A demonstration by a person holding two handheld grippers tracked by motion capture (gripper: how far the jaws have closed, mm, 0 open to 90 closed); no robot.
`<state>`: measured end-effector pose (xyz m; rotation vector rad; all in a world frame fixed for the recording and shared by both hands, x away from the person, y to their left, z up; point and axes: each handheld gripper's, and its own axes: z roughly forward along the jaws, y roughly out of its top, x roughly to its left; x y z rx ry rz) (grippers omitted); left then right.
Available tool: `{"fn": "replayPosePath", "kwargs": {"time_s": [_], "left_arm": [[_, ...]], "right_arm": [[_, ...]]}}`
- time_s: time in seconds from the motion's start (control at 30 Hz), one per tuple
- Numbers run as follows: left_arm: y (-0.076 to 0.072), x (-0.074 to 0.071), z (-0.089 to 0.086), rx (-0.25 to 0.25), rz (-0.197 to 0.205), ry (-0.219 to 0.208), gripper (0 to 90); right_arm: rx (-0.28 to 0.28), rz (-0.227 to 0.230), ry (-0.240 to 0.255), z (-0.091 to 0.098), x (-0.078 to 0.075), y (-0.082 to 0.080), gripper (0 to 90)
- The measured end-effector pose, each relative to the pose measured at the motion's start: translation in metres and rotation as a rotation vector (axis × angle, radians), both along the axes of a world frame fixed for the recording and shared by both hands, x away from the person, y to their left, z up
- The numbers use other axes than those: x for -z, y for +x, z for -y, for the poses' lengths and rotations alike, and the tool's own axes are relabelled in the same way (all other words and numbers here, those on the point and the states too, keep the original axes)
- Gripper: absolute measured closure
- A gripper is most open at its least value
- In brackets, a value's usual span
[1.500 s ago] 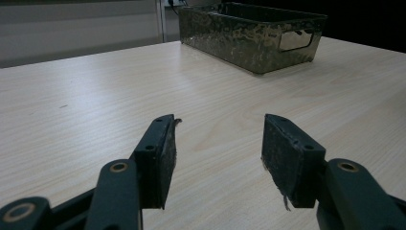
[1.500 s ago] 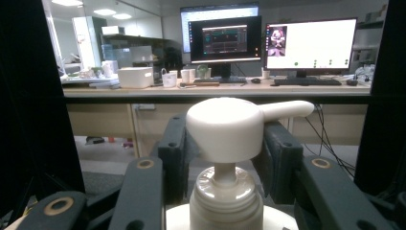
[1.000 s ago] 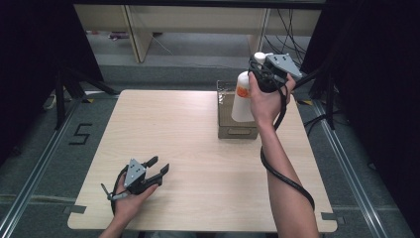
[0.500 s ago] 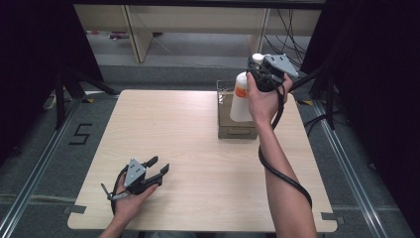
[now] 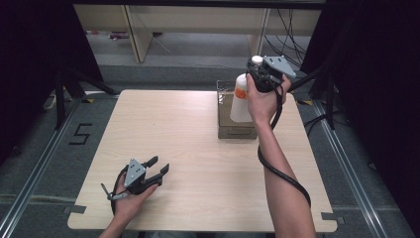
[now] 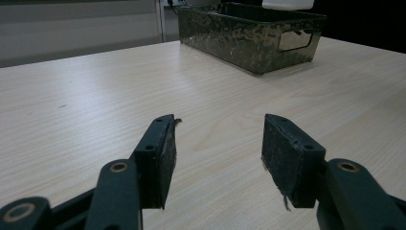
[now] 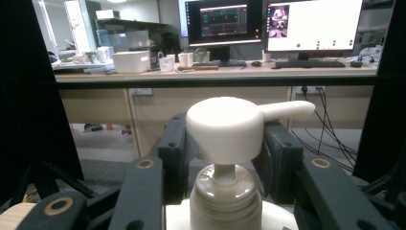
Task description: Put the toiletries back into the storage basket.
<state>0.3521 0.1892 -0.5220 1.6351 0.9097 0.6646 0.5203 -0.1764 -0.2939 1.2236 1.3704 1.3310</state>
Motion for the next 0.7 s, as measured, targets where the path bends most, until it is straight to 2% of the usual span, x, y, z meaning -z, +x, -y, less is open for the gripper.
{"fn": "replayPosePath", "kwargs": {"time_s": [0.4,0.47,0.5,0.7], "left_arm": [[0.001,0.001,0.0,0.006,0.009,-0.012,45.4],[0.001,0.001,0.0,0.006,0.009,-0.012,45.3],[0.0,0.0,0.0,0.001,0.0,-0.002,45.3],[0.0,0.0,0.0,0.001,0.001,-0.001,45.3]], "right_arm": [[0.002,-0.021,0.012,-0.001,0.007,0.004,59.9],[0.003,-0.019,-0.002,0.0,0.008,0.005,59.9],[0.005,-0.02,-0.004,0.0,0.009,0.006,59.9],[0.009,-0.035,0.009,0.0,0.013,0.007,59.9]]}}
